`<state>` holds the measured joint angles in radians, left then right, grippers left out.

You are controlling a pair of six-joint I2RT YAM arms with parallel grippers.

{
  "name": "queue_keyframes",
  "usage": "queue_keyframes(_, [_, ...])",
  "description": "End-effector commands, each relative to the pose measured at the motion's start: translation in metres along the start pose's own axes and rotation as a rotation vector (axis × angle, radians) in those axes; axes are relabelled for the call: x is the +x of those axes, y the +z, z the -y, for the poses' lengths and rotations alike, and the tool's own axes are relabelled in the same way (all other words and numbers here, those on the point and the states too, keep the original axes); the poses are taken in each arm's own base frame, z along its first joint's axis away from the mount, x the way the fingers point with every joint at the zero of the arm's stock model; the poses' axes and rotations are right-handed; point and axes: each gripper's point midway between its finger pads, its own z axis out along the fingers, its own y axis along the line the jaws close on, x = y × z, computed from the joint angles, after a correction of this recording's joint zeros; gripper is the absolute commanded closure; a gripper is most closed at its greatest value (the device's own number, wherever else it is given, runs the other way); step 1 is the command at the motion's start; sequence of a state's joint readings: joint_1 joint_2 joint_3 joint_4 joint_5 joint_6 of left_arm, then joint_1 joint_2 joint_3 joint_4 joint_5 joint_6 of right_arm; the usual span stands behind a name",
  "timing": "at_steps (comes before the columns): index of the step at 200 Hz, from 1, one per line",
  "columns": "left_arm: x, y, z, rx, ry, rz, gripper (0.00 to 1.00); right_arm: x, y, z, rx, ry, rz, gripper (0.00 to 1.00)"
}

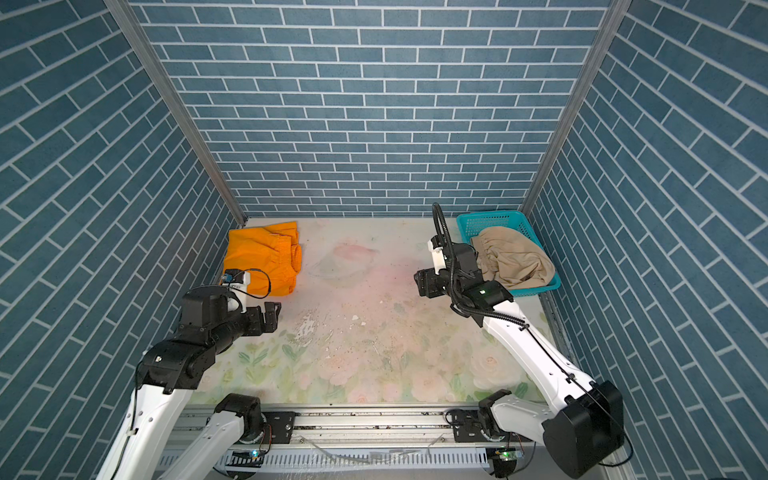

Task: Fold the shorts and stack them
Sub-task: 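Release the shorts with the left gripper while the right reaches into the teal basket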

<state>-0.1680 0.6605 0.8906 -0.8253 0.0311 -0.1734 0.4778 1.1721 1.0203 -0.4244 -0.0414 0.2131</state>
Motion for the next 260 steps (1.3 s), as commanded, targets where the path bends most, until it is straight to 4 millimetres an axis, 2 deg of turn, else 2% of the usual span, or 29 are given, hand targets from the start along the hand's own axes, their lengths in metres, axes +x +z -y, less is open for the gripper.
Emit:
queue_keyframes(1, [0.003, 0.005, -0.005, -0.031, 0.021, -0.025, 0.0, -0.003, -0.015, 0.039, 0.147, -0.019, -0.008, 0.21])
queue_keyframes(17, [0.007, 0.014, -0.009, -0.055, 0.025, -0.07, 0.0, -0.002, -0.022, 0.067, 0.218, 0.036, -0.031, 0.19])
queue_keyframes(43, [0.014, 0.028, 0.0, -0.012, 0.02, -0.155, 0.0, -0.013, -0.036, 0.098, 0.302, 0.09, -0.016, 0.15])
queue_keyframes(67, [0.021, 0.035, -0.009, -0.066, 0.024, -0.213, 0.0, -0.021, -0.048, 0.137, 0.437, 0.125, -0.033, 0.13])
queue_keyframes(87, [0.022, 0.037, -0.007, -0.056, 0.028, -0.219, 0.0, -0.026, -0.047, 0.165, 0.472, 0.197, -0.06, 0.11])
queue_keyframes(112, [0.02, 0.035, 0.001, -0.005, 0.037, -0.201, 0.0, -0.03, -0.026, 0.196, 0.505, 0.25, -0.123, 0.1])
queue_keyframes(152, [0.017, 0.028, 0.0, -0.011, 0.039, -0.168, 0.0, -0.029, 0.012, 0.234, 0.545, 0.302, -0.208, 0.12])
queue_keyframes(186, [0.015, 0.026, 0.0, -0.01, 0.033, -0.153, 0.0, -0.009, 0.043, 0.257, 0.575, 0.284, -0.353, 0.13])
queue_keyframes(215, [0.016, 0.027, 0.002, 0.001, 0.033, -0.163, 0.0, 0.012, 0.055, 0.276, 0.645, 0.239, -0.454, 0.13])
queue_keyframes(260, [0.016, 0.028, 0.002, 0.001, 0.033, -0.166, 0.0, 0.047, 0.085, 0.291, 0.636, 0.247, -0.547, 0.14])
